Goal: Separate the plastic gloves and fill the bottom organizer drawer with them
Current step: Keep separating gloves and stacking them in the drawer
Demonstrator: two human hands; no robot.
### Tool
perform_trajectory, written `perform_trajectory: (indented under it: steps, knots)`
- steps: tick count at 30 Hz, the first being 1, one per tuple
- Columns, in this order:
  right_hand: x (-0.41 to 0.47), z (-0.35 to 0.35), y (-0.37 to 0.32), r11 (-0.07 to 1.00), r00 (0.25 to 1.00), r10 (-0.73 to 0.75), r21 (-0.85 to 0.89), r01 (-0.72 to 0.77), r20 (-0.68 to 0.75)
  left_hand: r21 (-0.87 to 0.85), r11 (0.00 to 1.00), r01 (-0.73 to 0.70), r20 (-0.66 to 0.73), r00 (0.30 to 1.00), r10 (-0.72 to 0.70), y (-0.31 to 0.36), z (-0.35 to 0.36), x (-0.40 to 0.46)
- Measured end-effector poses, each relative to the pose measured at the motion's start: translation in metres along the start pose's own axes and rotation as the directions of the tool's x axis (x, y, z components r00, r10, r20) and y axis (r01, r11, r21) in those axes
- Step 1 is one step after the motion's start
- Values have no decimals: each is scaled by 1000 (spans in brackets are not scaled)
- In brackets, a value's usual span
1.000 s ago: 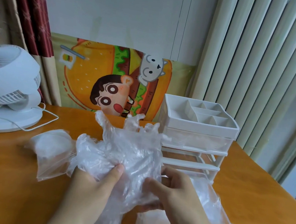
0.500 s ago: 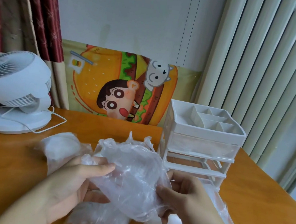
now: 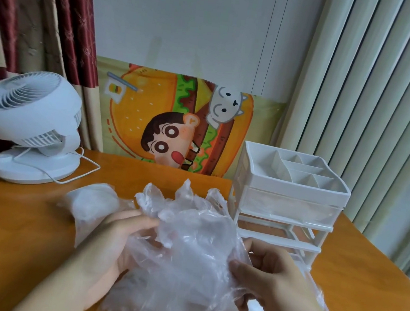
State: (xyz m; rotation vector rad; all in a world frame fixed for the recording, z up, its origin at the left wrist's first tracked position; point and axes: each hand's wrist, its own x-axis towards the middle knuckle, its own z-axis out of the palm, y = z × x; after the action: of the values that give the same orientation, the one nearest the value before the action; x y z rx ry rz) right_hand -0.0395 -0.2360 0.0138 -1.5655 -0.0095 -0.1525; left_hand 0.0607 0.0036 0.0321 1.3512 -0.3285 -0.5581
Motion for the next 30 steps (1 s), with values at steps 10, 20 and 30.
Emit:
perform_trajectory:
  steps: [10, 20, 30]
  knots:
    - [2, -3, 2, 998, 1000, 12, 66, -12, -5, 141, 982, -125, 67, 991, 117, -22, -5, 8]
    - [1, 5, 5, 1000, 996, 17, 19, -19, 85, 222, 969, -110, -443, 874, 201, -8, 8, 4]
    - [-3, -1, 0, 997, 985, 76, 17, -80, 154, 83, 991, 108, -96, 990, -100, 2, -4, -10]
